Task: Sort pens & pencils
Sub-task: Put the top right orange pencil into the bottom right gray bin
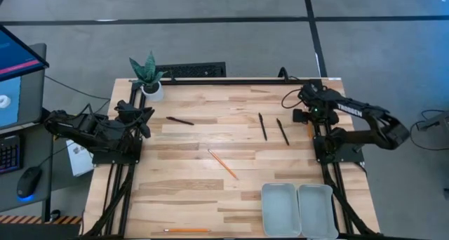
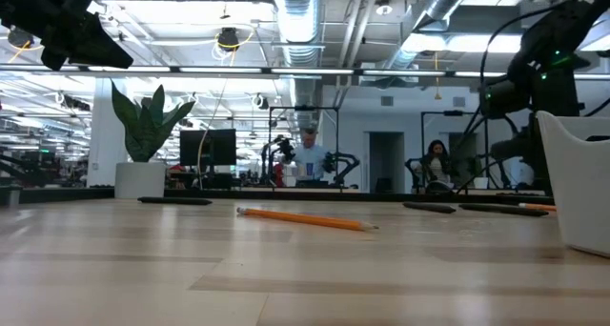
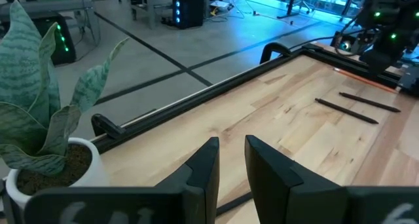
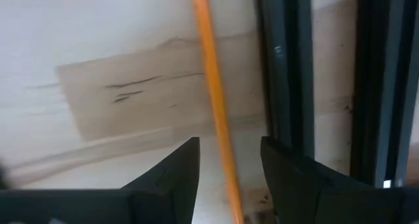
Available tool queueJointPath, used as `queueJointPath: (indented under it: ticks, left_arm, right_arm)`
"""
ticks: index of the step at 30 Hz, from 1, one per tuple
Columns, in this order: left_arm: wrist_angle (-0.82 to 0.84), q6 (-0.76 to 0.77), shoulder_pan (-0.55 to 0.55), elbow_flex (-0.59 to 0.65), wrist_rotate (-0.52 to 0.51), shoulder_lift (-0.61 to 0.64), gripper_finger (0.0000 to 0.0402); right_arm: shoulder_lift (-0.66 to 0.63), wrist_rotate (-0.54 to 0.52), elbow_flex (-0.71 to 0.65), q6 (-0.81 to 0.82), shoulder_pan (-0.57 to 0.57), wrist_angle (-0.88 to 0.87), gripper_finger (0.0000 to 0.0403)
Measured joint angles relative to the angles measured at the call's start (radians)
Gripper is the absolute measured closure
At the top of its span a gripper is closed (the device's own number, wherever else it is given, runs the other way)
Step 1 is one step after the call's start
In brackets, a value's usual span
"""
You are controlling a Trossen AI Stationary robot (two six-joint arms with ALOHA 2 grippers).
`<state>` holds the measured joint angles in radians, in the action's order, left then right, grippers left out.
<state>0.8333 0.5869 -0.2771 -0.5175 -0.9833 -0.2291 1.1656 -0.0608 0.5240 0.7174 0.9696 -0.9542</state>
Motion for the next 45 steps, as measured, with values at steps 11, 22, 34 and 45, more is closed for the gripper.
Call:
queueJointPath:
  ticks: [11,22,34,45]
  left_arm:
    - [0.006,0.003,0.0,0.0,0.0,0.0,0.0338]
    - [0.006,0.005,0.0,0.0,0.0,0.0,0.0338]
    - [0.007,0.005,0.0,0.0,0.0,0.0,0.0338]
    - [0.007,0.008,0.0,0.0,0.003,0.0,0.0338]
  right_arm:
    - [0.151,0.015,0.004,-0.041,0.008,0.045,0.0221]
    - [0.176,0.027,0.003,-0.098,0.008,0.057,0.0221]
    - [0.117,0.022,0.005,-0.06,-0.001,0.136,0.0221]
    - [0.149,0.019,0.011,-0.045,-0.034,0.182,0.0221]
